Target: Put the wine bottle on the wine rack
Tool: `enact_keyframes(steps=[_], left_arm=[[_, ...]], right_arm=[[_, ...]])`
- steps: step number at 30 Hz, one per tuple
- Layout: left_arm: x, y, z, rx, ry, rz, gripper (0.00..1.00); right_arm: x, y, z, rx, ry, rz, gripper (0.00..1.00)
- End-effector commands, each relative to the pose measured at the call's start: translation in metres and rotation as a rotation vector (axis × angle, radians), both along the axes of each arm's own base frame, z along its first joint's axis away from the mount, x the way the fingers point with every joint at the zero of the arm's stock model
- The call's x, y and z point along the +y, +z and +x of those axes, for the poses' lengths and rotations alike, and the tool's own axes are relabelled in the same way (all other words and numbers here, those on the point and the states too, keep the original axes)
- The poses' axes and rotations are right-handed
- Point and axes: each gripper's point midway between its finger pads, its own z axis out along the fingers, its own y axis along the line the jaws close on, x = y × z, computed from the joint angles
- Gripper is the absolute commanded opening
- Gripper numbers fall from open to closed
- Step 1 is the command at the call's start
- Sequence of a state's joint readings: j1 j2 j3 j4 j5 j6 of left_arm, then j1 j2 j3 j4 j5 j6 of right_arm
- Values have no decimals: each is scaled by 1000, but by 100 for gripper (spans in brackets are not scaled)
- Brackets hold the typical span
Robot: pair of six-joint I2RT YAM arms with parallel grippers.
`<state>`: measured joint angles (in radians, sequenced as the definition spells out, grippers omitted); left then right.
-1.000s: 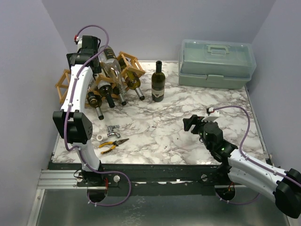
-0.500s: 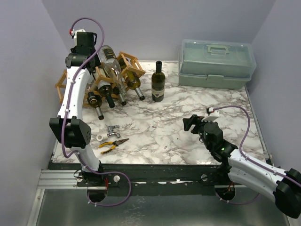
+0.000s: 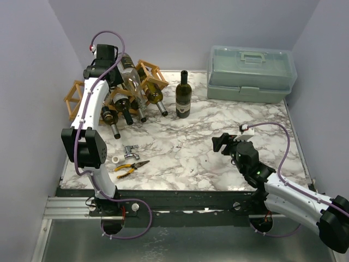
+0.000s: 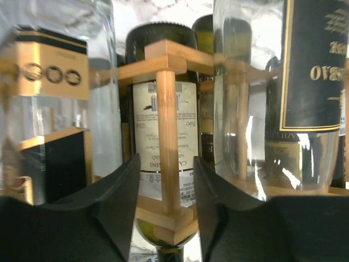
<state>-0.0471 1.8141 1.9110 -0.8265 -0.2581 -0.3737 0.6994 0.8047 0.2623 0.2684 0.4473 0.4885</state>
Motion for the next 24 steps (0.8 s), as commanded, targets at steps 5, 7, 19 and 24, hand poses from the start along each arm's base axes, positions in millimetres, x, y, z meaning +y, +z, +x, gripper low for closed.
enact_keyframes(steps=[5, 7, 19, 24], left_arm=[[-23, -28, 5, 34, -47, -101, 27], [-29, -30, 7, 30, -56, -131, 24], [-57, -40, 23, 24, -103, -256, 16], [-64, -39, 24, 20, -115, -276, 16]], right_arm=[[2, 1, -1, -14, 17, 0, 79], [3, 1, -1, -13, 18, -1, 79], [2, 0, 0, -12, 15, -5, 80], [2, 0, 0, -13, 15, -5, 80]])
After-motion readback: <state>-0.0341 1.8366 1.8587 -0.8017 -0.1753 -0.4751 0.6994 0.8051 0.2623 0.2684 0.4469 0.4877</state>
